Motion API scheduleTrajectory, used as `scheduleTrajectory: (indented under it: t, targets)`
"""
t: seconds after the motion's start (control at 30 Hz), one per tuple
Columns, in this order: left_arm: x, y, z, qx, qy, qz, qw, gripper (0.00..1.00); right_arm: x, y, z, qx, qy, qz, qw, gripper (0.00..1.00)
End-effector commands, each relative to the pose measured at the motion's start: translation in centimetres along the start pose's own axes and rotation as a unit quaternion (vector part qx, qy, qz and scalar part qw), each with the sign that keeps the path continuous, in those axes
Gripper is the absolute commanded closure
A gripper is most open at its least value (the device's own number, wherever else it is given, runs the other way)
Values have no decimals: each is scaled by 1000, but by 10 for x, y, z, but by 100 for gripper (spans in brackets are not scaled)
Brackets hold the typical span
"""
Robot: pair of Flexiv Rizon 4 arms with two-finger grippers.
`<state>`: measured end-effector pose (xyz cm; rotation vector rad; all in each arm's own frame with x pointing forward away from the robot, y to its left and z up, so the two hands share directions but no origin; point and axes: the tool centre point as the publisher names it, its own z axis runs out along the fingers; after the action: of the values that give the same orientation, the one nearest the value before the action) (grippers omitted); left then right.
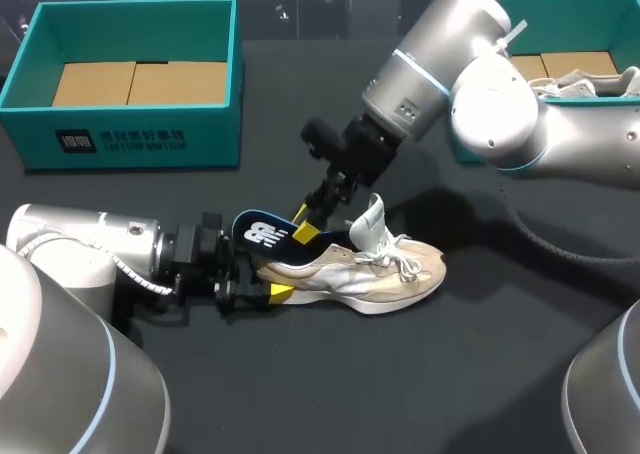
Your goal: Take the shoe out of the shoebox, open the shoe tongue, remove and reinsert the insole, then place the shoe into the shoebox
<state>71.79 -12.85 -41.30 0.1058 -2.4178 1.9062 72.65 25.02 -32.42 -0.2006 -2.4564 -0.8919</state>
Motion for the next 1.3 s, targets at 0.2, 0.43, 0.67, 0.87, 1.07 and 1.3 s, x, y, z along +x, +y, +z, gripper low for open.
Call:
scheduleTrajectory:
  t: [0.2,0.43,0.67,0.87,1.07,1.3]
  targets:
    - [3,4,0,0,-1,0,1000,100,8,-3,15,-14,2,7,1000,54]
    - [3,4,0,0,-1,0,1000,100,9,-1,22,-23,4,9,1000,94]
    - [3,4,0,0,-1,0,1000,100,11,5,24,-29,4,-6,1000,100]
    - [3,4,0,0,-1,0,1000,100,20,21,18,-38,0,-33,999,100]
    - [3,4,0,0,-1,0,1000,100,20,21,18,-38,0,-33,999,100]
    - [3,4,0,0,-1,0,1000,100,26,32,18,-47,0,-51,998,100]
